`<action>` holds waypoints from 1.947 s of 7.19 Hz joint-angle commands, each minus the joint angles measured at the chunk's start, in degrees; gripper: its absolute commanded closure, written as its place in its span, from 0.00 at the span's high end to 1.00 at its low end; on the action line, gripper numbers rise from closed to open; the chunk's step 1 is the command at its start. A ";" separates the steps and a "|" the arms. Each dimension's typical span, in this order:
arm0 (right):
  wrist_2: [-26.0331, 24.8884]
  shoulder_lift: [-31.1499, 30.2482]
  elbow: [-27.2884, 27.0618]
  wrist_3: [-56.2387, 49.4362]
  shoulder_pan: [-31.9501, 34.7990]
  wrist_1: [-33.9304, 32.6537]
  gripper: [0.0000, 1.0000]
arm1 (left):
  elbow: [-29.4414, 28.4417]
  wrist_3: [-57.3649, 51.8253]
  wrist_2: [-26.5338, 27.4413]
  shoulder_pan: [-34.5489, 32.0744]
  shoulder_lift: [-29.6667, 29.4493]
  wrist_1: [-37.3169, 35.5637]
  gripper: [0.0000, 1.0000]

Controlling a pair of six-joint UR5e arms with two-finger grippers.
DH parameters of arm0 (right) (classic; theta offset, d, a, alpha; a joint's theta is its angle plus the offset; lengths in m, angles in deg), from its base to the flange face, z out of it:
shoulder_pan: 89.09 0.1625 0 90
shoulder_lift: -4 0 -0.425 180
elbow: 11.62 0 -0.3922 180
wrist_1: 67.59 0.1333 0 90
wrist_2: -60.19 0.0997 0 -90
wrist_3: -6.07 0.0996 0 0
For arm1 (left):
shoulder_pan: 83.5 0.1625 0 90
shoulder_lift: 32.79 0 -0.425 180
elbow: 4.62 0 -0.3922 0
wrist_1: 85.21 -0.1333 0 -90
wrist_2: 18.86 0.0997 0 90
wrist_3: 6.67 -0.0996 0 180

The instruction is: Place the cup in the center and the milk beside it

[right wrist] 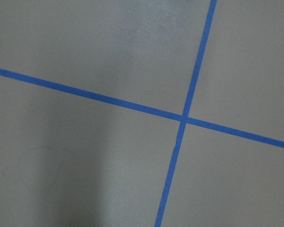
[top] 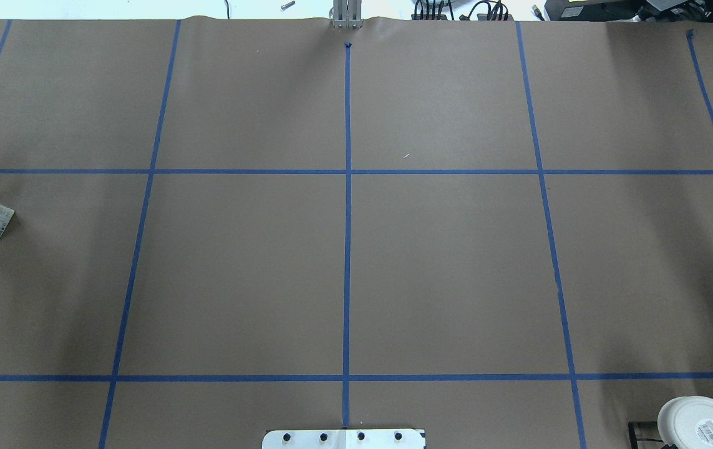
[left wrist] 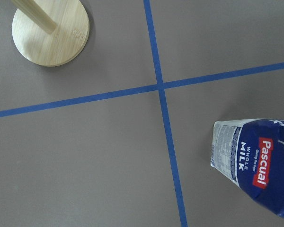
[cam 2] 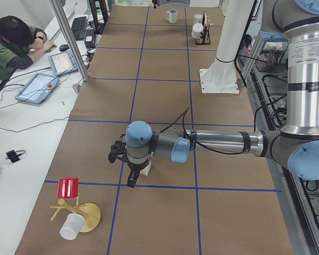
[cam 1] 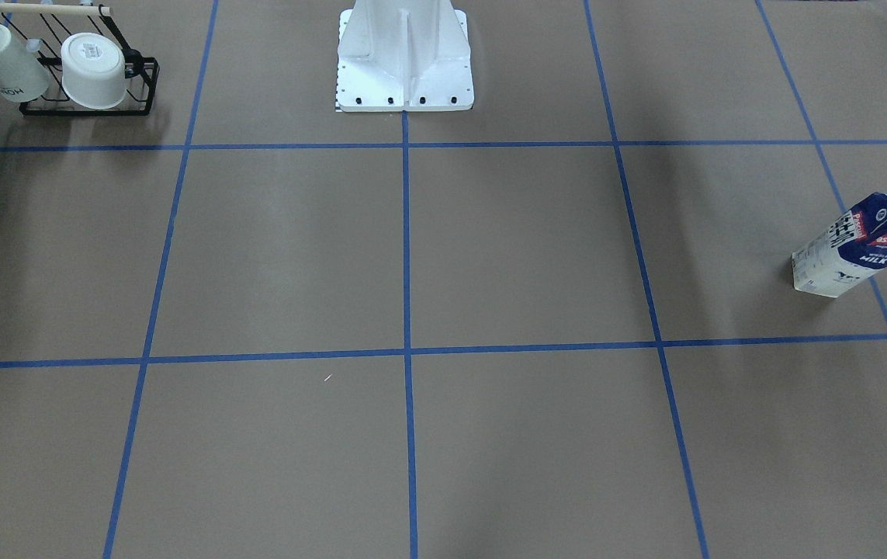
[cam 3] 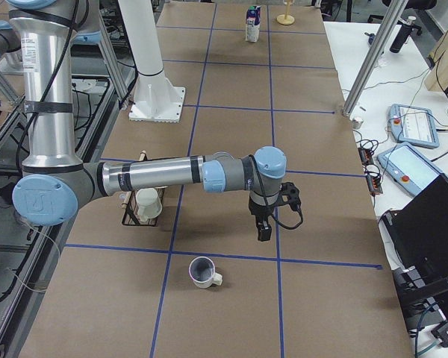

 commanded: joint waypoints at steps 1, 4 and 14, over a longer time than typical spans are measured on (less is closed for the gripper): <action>-0.26 1.20 -2.18 0.13 0.94 0.00 1.00 | 0.07 0.16 -0.04 -0.15 -1.23 3.83 0.98; 0.53 -0.80 -2.19 -0.40 1.48 1.13 1.00 | -0.45 0.42 0.57 -0.24 -1.68 11.48 0.98; -0.52 -24.63 2.81 12.79 -6.95 31.20 0.38 | 0.16 0.60 0.48 -0.24 -2.30 11.92 0.98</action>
